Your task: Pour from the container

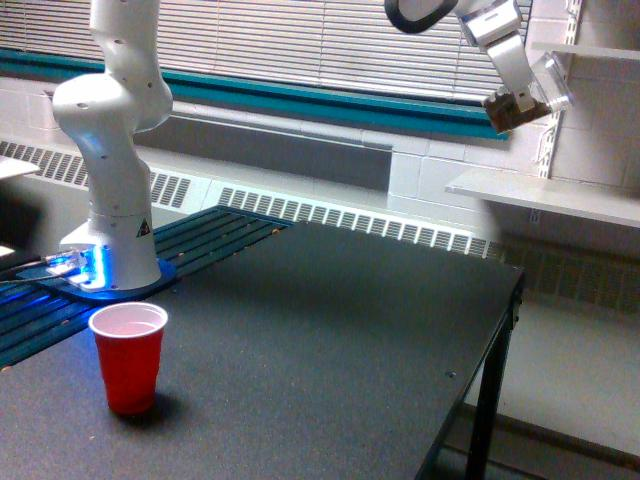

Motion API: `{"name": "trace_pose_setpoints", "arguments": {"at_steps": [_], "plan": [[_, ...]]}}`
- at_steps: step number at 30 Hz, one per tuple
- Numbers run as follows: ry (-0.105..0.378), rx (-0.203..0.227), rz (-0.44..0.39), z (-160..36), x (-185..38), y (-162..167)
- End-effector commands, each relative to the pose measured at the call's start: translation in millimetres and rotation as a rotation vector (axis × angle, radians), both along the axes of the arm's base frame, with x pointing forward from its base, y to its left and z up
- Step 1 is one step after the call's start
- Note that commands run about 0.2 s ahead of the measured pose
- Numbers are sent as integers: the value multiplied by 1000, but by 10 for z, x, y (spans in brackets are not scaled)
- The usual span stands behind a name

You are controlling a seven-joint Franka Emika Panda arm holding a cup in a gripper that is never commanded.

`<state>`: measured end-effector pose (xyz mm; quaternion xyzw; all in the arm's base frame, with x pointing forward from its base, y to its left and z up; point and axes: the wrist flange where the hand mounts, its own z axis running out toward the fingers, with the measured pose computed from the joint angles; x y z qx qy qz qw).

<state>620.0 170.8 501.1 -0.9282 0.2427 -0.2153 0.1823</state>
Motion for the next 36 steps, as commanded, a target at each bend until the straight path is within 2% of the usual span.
{"name": "trace_pose_setpoints", "arguments": {"at_steps": [1,10,12,14,19,25,34,36], "plan": [[-17,5,42,74,-51,215],[-26,2,43,44,-25,128],[-37,-21,44,39,1,9],[-37,-24,43,25,2,-56],[-43,-61,44,-36,3,-371],[-51,-132,53,-116,-59,-905],[-47,-202,52,-212,-314,-1656],[-41,-206,52,-236,-394,-1784]]}}
